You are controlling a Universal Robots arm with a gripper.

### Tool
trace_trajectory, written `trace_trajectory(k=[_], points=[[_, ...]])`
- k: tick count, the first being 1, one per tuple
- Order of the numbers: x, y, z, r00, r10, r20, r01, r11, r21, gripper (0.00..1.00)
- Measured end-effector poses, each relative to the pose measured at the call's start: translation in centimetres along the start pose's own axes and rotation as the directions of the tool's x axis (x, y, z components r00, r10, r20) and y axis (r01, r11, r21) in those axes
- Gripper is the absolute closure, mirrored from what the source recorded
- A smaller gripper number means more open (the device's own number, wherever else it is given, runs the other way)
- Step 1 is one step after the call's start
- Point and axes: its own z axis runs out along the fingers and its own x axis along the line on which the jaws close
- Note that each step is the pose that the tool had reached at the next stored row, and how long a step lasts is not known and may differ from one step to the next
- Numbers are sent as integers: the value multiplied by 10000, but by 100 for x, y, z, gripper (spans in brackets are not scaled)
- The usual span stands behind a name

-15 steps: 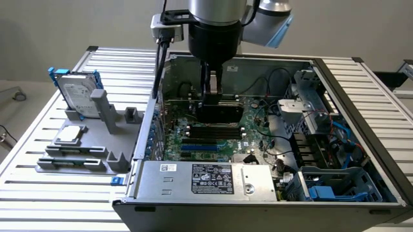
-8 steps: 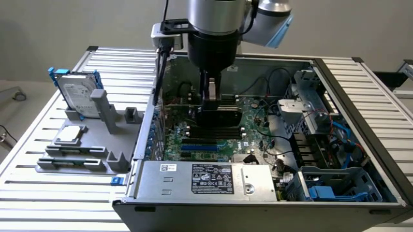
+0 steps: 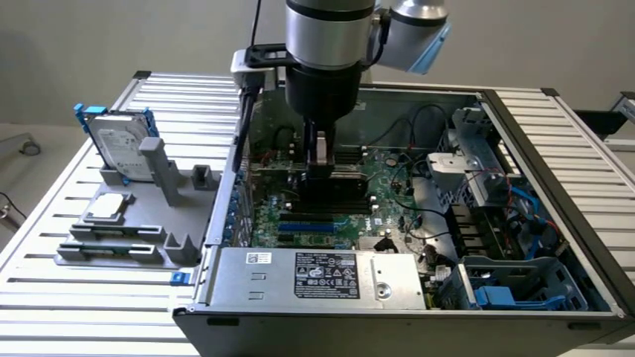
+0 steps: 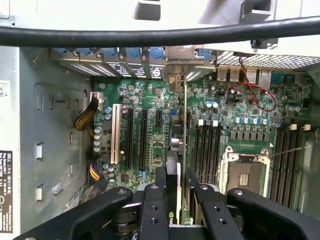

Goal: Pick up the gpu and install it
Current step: 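Insert the gpu into the slot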

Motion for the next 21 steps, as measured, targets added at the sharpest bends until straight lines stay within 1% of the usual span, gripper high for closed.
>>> trace_trajectory(k=[13,17,19,21], points=[[1,64,239,9985,546,10,-546,9985,10,74],[3,69,311,9979,647,13,-647,9979,13,74],[3,69,338,9978,661,13,-661,9978,14,74],[3,69,343,9978,662,14,-662,9978,13,74]])
